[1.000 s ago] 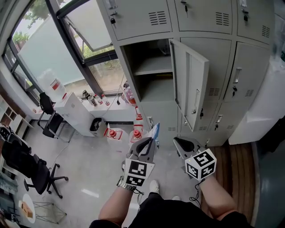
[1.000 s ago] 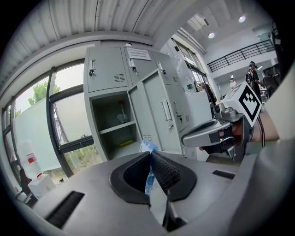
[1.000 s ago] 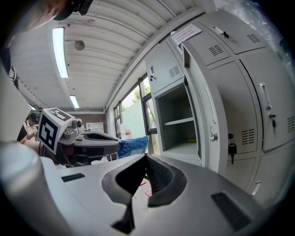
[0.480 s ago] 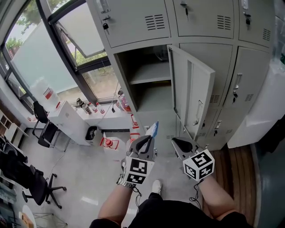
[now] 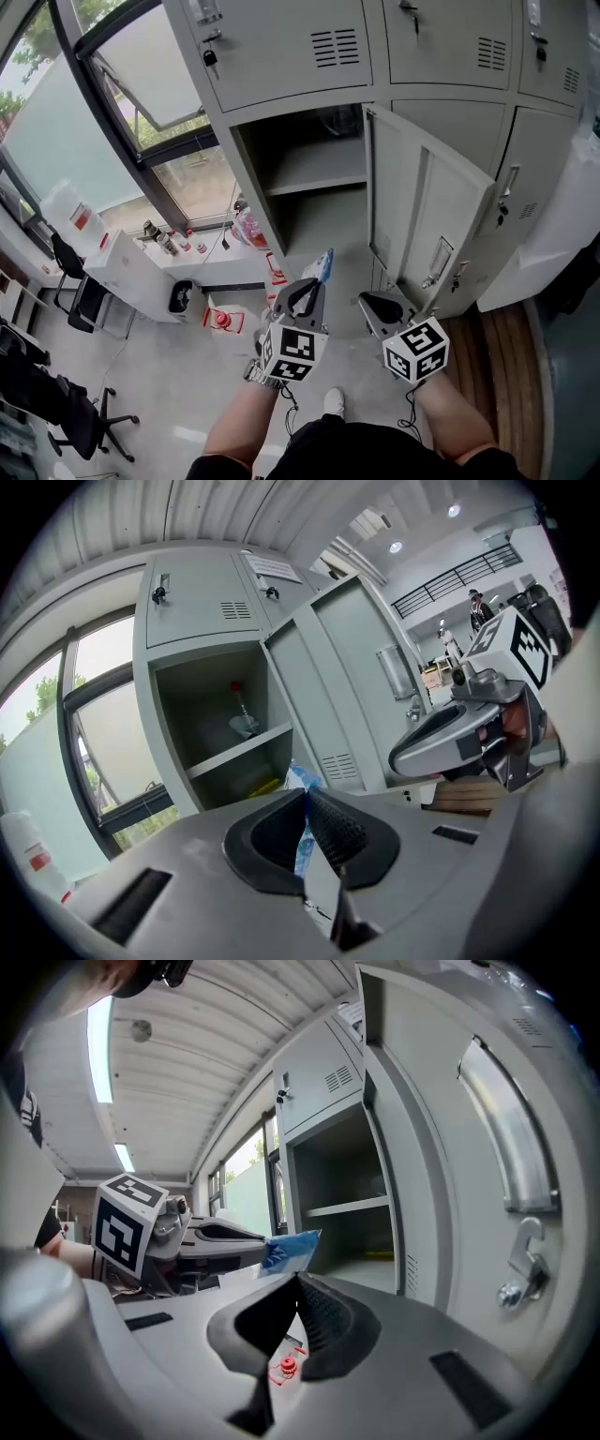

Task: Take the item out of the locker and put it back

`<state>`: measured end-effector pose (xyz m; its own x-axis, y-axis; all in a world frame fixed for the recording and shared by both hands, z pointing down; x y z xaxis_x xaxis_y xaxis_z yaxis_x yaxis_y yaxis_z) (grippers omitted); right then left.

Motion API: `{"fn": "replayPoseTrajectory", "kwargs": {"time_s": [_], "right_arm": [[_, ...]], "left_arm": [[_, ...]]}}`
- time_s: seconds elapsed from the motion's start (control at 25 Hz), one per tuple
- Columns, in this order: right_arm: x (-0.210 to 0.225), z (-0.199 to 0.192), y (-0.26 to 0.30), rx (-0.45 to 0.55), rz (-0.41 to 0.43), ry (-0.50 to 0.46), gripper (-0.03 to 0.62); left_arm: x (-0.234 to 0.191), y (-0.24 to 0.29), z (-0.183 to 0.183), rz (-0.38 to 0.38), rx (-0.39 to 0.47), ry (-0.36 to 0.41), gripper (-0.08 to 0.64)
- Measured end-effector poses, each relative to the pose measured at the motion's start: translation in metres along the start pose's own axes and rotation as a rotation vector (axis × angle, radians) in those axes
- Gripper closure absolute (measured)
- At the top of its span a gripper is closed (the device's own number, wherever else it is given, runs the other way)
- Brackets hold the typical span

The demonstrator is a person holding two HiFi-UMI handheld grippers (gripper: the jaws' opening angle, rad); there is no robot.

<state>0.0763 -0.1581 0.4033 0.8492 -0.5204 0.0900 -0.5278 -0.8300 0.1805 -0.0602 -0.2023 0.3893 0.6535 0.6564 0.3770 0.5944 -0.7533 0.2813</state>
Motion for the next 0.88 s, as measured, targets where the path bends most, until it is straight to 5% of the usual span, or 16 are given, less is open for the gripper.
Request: {"fn": "replayPoseTrajectory", "kwargs": {"time_s": [0.88], "right_arm": [[0.038, -0.014, 0.068, -0.063, -0.174, 0.058, 0.540]], "left_arm": [[-0.057, 0.147, -0.025, -0.125, -0.009, 0.218, 0.537]]}}
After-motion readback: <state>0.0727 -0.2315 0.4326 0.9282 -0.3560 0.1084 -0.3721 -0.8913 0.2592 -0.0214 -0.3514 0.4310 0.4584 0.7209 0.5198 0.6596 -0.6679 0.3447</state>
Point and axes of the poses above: the fingertips, and each gripper's own axes: y forward along the fingers, x to its right, z out of its top, the point moved 6 cm from there along -y, backward along the fingers, and after that the axes turned 2 degrees about -z, right-handed, at the moved point
